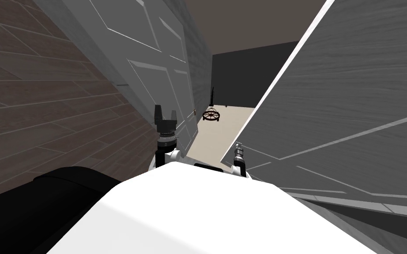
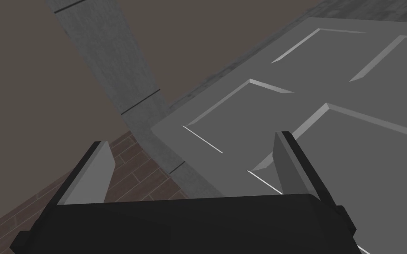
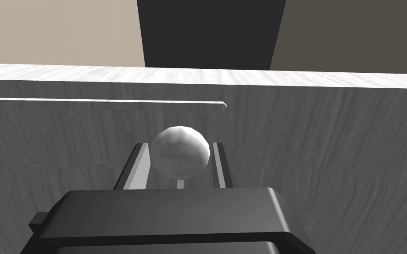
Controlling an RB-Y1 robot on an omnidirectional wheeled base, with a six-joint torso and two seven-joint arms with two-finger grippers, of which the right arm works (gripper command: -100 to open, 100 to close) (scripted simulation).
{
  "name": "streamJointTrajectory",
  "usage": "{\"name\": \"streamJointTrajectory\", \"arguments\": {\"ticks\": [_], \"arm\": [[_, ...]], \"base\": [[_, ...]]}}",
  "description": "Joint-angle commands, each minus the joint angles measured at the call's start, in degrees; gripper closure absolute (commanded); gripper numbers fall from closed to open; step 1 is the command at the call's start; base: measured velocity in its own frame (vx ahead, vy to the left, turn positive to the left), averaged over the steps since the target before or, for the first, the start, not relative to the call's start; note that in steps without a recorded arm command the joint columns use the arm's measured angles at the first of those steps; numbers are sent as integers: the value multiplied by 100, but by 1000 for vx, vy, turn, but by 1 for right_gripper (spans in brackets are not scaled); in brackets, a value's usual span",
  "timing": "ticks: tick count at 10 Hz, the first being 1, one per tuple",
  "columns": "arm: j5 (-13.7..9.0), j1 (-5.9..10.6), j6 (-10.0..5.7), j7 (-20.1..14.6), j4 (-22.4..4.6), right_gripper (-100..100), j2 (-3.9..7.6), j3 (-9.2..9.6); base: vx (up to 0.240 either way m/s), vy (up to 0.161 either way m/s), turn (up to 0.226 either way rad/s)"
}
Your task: Push the door open
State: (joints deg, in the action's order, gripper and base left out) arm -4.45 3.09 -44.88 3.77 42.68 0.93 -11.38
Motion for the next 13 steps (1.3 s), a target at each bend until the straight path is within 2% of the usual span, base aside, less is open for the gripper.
{"name": "streamJointTrajectory", "arguments": {"ticks": [1, 2, 3, 5, 13], "arm": [[-2, -3, -6, -3, 2, 100, -1, -2], [-2, -3, -6, -3, 2, 100, -1, -2], [-46, -7, 7, 22, -8, 100, 87, -79], [-76, -7, 10, 36, -9, 100, 134, -132], [-334, -7, 29, 159, -19, 100, 381, -582]], "base": [[-6, 2, -1], [0, 0, 0], [95, 20, -27], [146, 14, -37], [195, 4, -48]]}}
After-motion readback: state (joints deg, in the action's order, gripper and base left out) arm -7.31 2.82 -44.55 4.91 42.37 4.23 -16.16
